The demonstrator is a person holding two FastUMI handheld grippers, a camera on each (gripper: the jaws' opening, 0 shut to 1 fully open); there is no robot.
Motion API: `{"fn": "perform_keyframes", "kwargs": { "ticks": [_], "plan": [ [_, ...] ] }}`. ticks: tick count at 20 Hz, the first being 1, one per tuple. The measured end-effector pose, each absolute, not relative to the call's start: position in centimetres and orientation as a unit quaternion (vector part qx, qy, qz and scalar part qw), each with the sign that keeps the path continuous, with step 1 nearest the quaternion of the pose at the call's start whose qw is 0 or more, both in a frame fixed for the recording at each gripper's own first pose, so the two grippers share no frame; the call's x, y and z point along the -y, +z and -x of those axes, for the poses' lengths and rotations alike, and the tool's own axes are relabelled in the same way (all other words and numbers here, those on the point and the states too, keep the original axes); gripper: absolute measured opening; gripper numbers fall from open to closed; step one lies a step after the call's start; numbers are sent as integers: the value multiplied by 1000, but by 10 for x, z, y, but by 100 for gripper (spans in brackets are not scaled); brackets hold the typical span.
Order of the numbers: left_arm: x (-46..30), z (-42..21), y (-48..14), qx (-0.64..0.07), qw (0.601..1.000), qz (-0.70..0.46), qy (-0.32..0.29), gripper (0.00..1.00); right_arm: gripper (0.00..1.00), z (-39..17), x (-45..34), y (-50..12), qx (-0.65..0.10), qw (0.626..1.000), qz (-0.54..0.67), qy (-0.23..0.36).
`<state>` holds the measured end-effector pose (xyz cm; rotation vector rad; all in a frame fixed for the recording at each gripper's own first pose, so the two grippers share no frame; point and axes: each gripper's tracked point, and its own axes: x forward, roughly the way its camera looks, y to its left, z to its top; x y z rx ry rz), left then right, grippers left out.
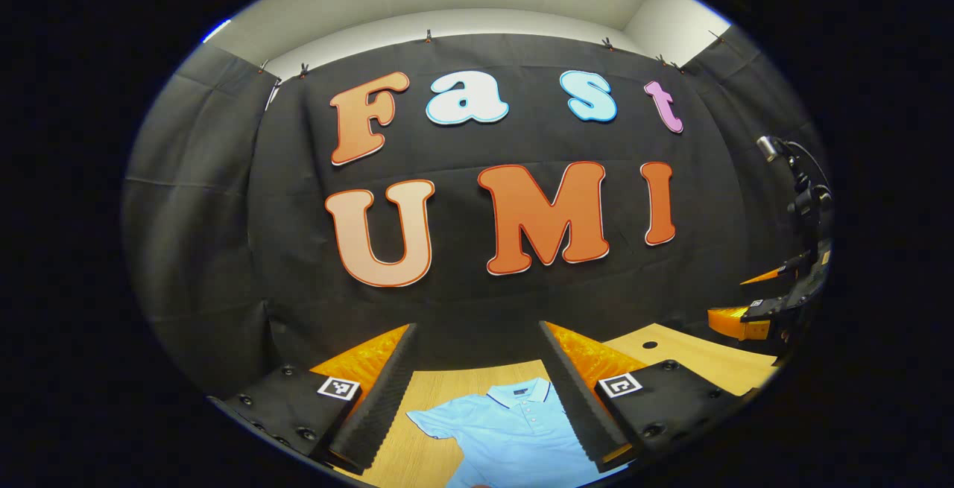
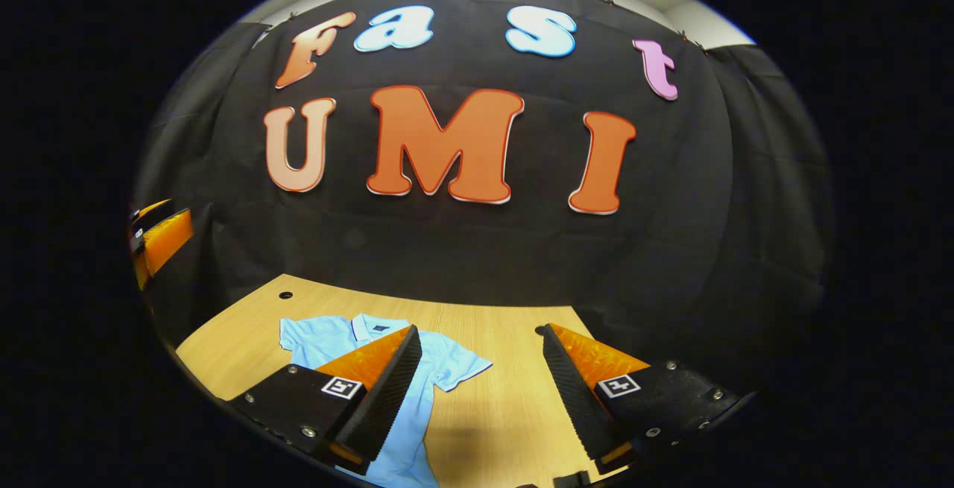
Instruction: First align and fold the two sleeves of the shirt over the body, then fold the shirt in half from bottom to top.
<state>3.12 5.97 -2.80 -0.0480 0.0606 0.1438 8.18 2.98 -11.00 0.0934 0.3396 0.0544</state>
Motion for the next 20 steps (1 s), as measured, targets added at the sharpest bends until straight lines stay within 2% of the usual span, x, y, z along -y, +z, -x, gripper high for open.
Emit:
{"fn": "perform_keyframes", "kwargs": {
  "ticks": [6, 12, 20],
  "plan": [
    [-97, -51, -56, -30, 998, 32, 37, 100, 99, -114, -61, -157, -248, 967, -63, -20],
    [-112, -58, -82, -41, 998, 17, 42, 100, 99, -132, -91, -203, -339, 939, -54, -4],
    [-104, -61, -122, -115, 988, -3, 104, 100, 98, -190, -91, -298, -452, 890, -37, 32]
  ]
}}
